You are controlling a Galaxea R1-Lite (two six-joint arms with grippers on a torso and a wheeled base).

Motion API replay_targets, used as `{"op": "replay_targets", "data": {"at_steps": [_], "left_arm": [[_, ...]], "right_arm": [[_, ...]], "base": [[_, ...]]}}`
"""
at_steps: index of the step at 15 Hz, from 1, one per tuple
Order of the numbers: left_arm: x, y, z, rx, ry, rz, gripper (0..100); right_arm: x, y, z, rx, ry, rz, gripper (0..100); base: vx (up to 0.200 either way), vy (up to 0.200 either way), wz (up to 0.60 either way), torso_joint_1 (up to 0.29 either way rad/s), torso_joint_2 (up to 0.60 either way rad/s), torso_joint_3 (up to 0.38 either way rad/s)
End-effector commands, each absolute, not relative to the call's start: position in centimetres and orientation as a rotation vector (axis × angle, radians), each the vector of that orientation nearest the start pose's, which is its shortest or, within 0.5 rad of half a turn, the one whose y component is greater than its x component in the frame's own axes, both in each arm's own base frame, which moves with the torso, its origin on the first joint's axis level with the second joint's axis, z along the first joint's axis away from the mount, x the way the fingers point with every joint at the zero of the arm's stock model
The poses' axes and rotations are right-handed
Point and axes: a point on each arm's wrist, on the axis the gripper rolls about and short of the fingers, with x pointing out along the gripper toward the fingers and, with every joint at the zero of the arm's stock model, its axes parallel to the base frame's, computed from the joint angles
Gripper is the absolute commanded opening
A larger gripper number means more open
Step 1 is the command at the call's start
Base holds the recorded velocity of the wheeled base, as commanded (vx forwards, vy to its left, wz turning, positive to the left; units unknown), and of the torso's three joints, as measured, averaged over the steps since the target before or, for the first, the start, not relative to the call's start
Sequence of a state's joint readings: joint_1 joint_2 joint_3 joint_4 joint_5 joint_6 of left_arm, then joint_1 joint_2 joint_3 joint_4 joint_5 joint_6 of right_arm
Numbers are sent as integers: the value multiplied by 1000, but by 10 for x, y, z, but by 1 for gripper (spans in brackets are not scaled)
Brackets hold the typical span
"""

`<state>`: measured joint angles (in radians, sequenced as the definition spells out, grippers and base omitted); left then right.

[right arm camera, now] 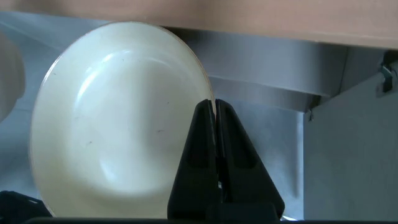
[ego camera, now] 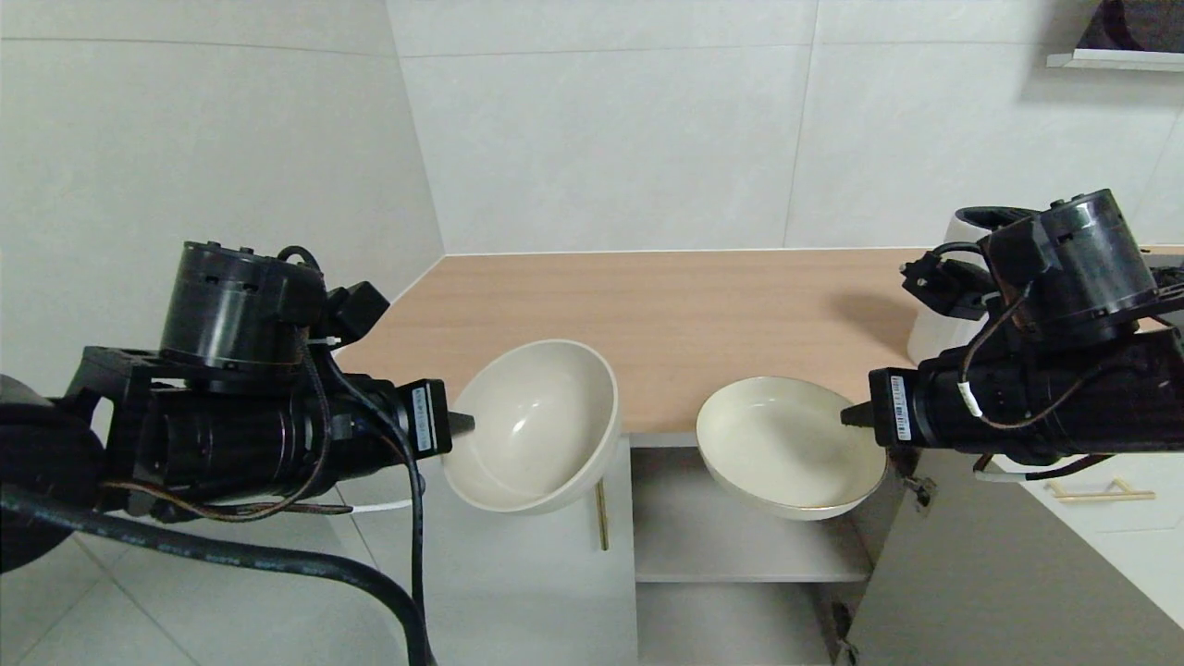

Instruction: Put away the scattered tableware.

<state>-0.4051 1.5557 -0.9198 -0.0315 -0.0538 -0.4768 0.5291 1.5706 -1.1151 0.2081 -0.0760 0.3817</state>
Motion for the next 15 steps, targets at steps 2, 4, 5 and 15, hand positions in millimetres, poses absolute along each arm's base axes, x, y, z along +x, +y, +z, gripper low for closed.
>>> {"op": "replay_targets", "data": {"at_steps": [2, 4, 5, 15], "left_arm": [[244, -106, 197, -347, 696, -290, 0], [245, -106, 196, -346, 700, -289, 0], [246, -107, 195, -345, 705, -288, 0], [249, -108, 190, -339, 722, -284, 0]], "right_arm": [[239, 138, 223, 158, 724, 303, 0], [241, 139, 221, 156, 730, 301, 0], [242, 139, 220, 156, 731, 299, 0], [248, 140, 212, 149, 757, 285, 0]], "base": [[0, 0, 0, 0, 0, 0], [0, 0, 0, 0, 0, 0], [0, 0, 0, 0, 0, 0], [0, 0, 0, -93, 222, 126]]}}
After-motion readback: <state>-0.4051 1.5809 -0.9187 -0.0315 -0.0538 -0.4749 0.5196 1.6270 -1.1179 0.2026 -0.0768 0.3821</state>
